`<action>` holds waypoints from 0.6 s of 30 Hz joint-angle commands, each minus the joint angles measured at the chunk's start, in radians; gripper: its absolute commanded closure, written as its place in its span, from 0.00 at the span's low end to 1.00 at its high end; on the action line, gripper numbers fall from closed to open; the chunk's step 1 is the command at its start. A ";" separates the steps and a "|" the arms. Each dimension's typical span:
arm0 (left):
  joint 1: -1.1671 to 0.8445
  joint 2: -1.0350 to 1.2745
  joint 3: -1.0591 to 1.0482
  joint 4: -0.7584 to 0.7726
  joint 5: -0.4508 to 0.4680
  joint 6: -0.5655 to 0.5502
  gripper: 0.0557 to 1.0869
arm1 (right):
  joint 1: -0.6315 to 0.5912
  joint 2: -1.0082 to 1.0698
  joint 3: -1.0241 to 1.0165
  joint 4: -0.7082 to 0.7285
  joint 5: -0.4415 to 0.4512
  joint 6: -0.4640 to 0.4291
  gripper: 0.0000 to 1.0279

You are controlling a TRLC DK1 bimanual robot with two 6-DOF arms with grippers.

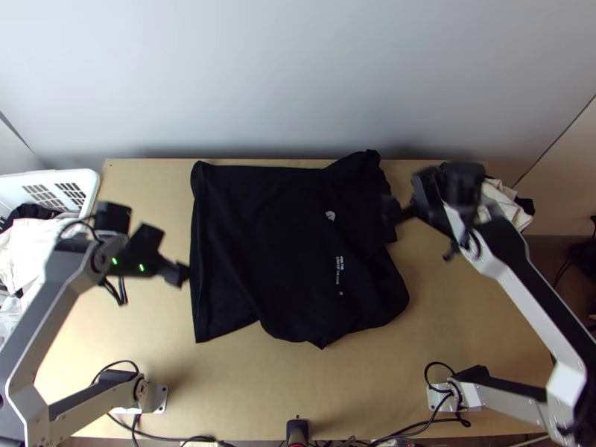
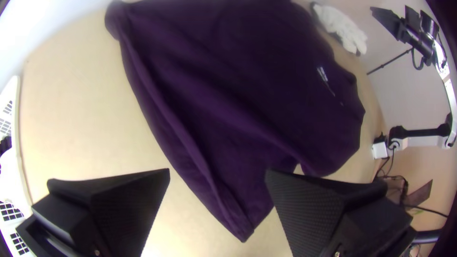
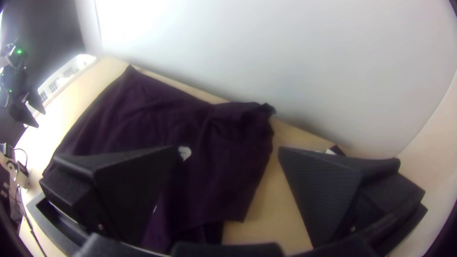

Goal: Fold the t-shirt

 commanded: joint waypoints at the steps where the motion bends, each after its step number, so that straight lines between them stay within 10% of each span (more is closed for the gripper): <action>1: -0.108 -0.082 -0.173 -0.067 -0.005 0.006 0.05 | -0.010 -0.238 -0.178 -0.121 -0.035 0.030 0.04; 18: -0.217 -0.062 -0.395 0.140 -0.087 -0.091 0.14 | 0.062 -0.362 -0.252 -0.284 -0.066 0.052 0.03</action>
